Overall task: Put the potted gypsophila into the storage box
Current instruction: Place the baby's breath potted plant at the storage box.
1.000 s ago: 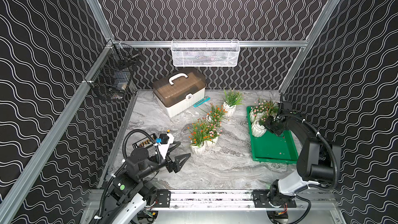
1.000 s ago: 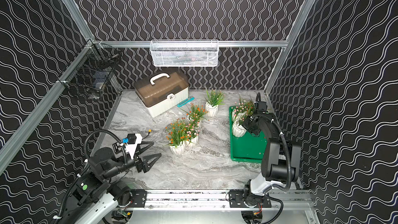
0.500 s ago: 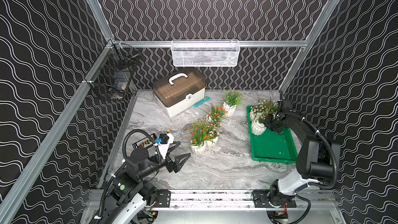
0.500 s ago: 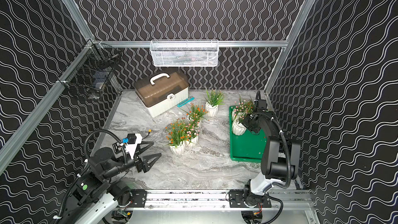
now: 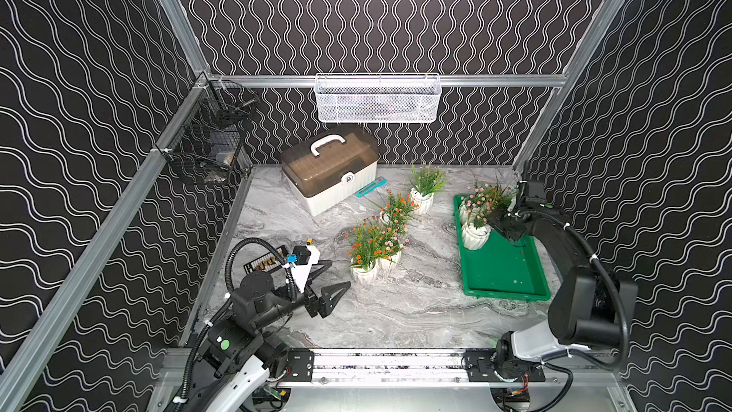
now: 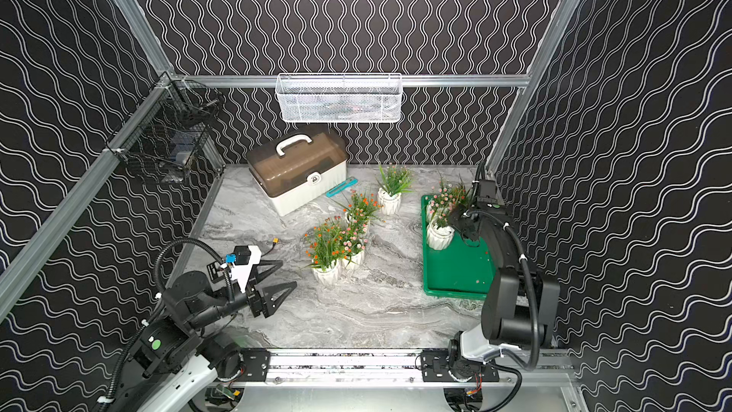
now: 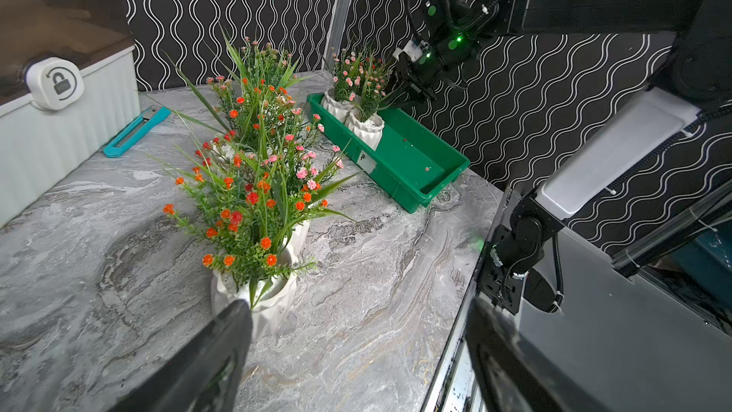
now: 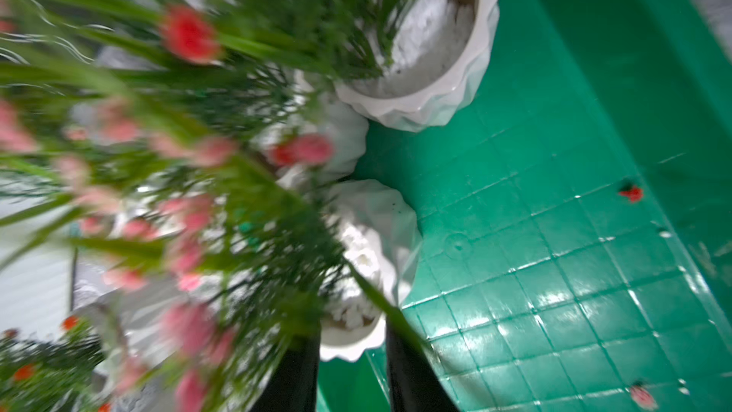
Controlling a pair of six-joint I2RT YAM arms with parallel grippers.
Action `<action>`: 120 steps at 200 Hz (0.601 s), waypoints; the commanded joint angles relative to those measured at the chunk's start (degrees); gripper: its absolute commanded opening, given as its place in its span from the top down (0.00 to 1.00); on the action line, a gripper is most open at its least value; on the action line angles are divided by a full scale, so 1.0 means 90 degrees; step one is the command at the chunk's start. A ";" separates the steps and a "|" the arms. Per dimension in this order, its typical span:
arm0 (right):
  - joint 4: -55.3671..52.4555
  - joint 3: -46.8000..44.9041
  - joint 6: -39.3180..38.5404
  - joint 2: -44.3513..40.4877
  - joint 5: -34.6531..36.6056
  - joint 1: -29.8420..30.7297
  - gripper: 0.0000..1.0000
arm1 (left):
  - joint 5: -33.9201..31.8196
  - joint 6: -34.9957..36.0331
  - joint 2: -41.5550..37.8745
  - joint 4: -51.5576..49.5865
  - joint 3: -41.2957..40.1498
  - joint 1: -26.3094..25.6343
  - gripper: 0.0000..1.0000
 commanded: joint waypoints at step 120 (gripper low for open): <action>-0.0178 -0.0378 -0.0179 -0.2004 -0.2489 0.0113 0.61 | -0.0383 0.0035 0.0232 -0.0123 0.0195 0.0031 0.12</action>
